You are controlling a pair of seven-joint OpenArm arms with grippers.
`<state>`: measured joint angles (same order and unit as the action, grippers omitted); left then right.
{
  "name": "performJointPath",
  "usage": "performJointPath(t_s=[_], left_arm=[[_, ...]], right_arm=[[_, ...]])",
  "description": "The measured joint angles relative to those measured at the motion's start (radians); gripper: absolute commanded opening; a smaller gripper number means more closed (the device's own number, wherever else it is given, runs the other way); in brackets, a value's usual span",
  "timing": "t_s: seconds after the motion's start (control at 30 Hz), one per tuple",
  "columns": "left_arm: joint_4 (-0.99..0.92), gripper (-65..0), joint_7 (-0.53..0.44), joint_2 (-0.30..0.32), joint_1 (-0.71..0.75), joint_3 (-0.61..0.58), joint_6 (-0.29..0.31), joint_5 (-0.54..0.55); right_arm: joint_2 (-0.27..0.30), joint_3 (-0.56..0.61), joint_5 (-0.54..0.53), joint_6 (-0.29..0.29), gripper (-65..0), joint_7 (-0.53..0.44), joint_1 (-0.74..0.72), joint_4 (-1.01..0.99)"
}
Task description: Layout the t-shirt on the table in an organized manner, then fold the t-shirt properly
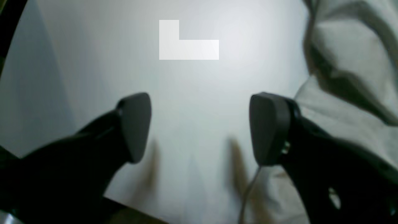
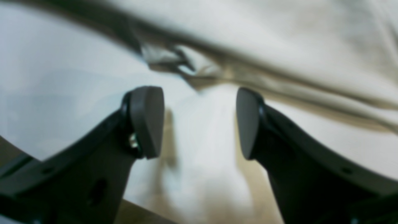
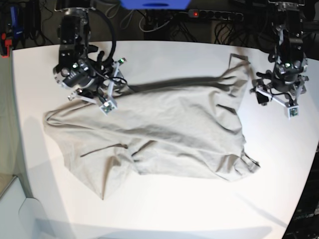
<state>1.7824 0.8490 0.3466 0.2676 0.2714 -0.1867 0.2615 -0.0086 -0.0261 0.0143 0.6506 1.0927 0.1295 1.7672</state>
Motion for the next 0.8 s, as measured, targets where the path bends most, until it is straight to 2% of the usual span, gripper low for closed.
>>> performJointPath(t_s=[0.4, 0.8], left_arm=[[0.000, -17.3, 0.001, 0.000, -0.008, 0.000, 0.000, 0.000], [-0.001, -17.3, 0.004, 0.000, -0.021, 0.000, 0.000, 0.000]], right_arm=[[-0.019, 0.000, 0.000, 0.000, -27.7, -0.148, -0.002, -0.068], [-0.019, -0.002, -0.001, 0.000, -27.8, -0.175, -0.071, -0.158]])
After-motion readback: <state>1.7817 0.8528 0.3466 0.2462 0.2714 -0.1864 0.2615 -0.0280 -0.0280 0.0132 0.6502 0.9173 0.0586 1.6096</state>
